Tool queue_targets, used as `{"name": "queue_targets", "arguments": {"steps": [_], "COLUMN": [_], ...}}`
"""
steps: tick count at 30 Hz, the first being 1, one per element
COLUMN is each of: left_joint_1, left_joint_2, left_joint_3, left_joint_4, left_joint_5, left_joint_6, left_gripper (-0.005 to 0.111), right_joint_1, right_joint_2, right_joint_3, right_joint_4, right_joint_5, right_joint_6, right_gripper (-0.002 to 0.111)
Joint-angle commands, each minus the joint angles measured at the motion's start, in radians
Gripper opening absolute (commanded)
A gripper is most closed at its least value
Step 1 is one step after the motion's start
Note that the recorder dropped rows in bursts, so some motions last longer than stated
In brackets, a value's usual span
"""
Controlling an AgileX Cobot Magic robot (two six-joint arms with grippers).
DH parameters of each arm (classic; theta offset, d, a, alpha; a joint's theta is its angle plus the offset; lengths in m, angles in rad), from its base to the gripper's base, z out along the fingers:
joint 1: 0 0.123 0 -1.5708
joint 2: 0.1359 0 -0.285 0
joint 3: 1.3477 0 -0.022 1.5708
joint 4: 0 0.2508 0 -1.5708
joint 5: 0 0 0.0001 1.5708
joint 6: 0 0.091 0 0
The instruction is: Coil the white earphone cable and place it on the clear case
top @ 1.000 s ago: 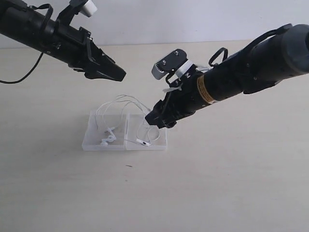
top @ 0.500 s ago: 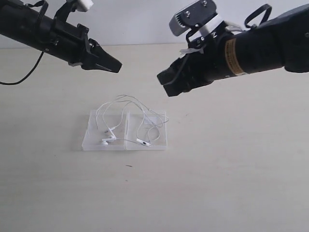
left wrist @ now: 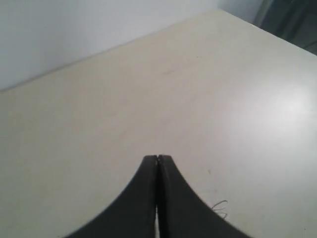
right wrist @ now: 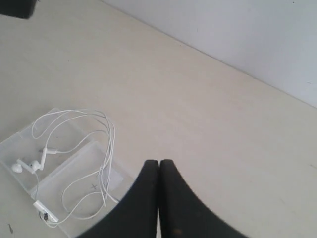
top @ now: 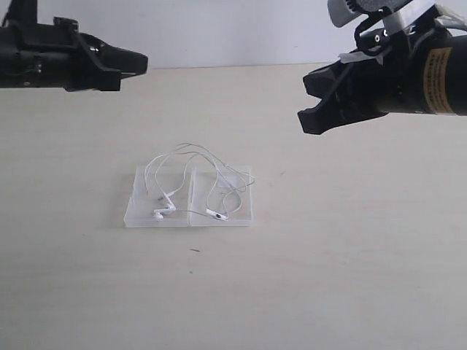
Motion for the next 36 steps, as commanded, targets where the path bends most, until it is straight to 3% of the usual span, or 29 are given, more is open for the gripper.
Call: {"name": "queue_targets", "arguments": {"steps": [1,16,21,26,29,33,36], "left_joint_1": [0.003,0.003,0.003,0.003,0.003,0.003,0.003], "left_joint_2": [-0.163,-0.673,-0.918,-1.202,-1.372,-1.589,-1.603], "left_joint_3": [0.080,0.463,0.601,0.696,0.717,0.719,0.714], "left_joint_4": [-0.052,-0.052,-0.052,-0.052,0.117,0.605,0.978], "left_joint_5": [-0.044,-0.152,-0.166,-0.278,-0.342,-0.423,-0.443], "left_joint_6": [0.050,-0.011,-0.045,-0.134,-0.379,-0.967,-1.378], "left_gripper": [0.000,0.000,0.000,0.000,0.000,0.000,0.000], "right_joint_1": [0.000,0.000,0.000,0.000,0.000,0.000,0.000], "right_joint_2": [-0.013,-0.013,-0.013,-0.013,-0.013,-0.013,-0.015], "right_joint_3": [0.006,0.006,0.006,0.006,0.006,0.006,0.006], "right_joint_4": [0.000,0.000,0.000,0.000,0.000,0.000,0.000], "right_joint_5": [0.008,0.008,0.008,0.008,0.006,0.004,0.004], "right_joint_6": [0.002,0.002,0.002,0.002,0.002,0.002,0.002], "right_gripper": [0.000,0.000,0.000,0.000,0.000,0.000,0.000]}}
